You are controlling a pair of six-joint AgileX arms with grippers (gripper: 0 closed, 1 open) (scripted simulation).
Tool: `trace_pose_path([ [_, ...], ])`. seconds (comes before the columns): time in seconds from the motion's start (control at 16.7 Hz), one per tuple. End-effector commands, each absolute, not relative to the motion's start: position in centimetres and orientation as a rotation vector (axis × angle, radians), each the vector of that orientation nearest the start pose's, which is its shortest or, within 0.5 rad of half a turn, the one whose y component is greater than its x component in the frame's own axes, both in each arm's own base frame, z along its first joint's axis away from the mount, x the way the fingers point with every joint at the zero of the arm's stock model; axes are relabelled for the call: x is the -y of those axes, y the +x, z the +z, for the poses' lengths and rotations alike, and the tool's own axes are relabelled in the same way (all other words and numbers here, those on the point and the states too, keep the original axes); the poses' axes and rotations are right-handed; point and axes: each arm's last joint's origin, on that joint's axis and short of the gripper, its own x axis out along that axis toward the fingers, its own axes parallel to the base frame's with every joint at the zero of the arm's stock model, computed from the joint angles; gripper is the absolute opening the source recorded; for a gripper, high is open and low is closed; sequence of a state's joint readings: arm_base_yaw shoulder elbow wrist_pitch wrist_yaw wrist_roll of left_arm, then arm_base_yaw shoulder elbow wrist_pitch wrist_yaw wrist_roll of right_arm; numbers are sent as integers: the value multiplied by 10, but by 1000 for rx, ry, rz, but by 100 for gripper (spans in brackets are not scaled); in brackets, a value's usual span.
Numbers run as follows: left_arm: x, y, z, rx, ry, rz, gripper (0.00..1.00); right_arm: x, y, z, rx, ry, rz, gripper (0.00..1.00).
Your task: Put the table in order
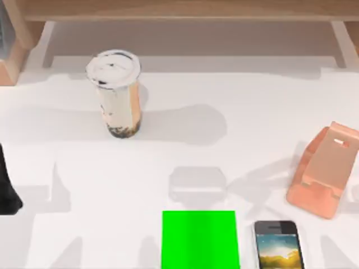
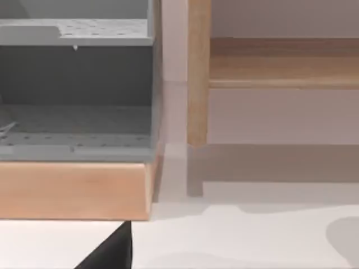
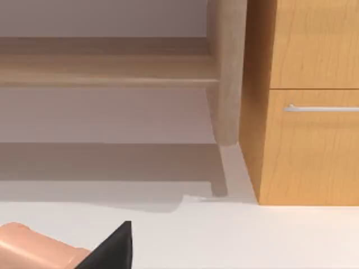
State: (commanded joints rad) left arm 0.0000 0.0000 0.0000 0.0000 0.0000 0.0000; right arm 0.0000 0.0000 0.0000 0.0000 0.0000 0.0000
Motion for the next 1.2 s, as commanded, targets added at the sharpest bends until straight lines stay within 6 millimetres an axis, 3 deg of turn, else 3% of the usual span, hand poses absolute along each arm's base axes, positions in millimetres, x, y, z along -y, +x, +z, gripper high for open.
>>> trace_pose_path([
  [0.3,1,106,160,0,0,0,100,2,106,172,-45,-56,0,100],
  [0.48,1,106,160,0,0,0,100,4,111,201,-157,-182,-3,100],
  [0.66,1,106,160,0,0,0,100,8,130,240,-339,-349,10,100],
  [0.78,1,106,160,0,0,0,100,13,156,264,-492,-468,44,100],
  [0.96,1,106,160,0,0,0,100,26,211,286,-742,-634,149,100],
  [1.2,1,106,160,0,0,0,100,52,297,278,-1046,-800,383,100],
])
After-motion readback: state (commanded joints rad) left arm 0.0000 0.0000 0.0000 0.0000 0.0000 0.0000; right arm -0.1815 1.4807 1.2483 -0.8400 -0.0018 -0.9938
